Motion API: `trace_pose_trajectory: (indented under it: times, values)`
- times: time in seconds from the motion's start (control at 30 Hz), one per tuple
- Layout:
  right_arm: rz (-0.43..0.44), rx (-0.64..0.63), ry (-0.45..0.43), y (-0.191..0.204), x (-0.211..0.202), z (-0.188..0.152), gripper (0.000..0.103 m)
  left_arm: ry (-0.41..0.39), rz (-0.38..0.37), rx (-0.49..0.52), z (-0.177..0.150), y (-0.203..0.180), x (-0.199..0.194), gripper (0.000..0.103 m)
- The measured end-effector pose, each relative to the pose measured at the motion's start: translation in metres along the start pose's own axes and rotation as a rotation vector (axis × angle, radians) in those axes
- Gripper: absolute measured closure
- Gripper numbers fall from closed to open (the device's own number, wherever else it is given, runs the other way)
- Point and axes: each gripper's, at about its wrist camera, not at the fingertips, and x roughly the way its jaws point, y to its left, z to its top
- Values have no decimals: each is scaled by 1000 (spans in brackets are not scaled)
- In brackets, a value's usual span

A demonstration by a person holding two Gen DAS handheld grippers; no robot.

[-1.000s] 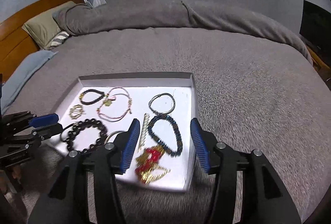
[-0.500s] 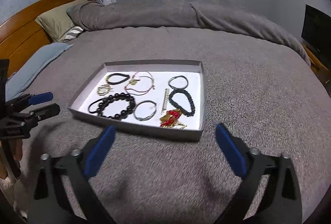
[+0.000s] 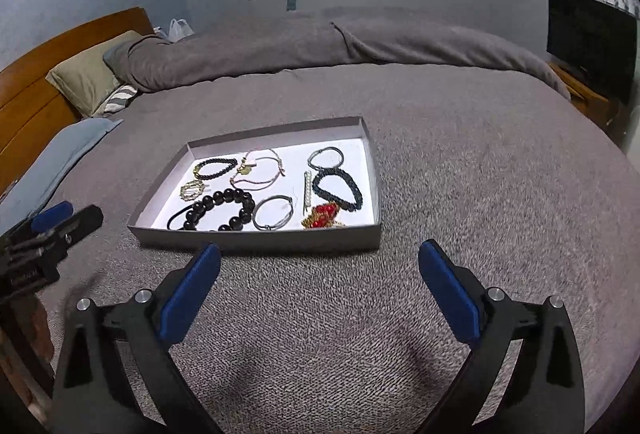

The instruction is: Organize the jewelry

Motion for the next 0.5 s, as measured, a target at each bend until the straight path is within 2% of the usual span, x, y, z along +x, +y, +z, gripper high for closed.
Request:
trace_pose_trajectory:
  times: [0.2,0.37,0.5]
  values:
    - [-45,0,-100,-1,0,-17,5,-71,48,30,-22,-10,7,6]
    - [-56,-26,-65,4,14,-27,5,-39,55,52,-35,-15,19,6]
    - [-74,-47,-78,6,14,-31,5,-43,61,56,-39,-13,22,6]
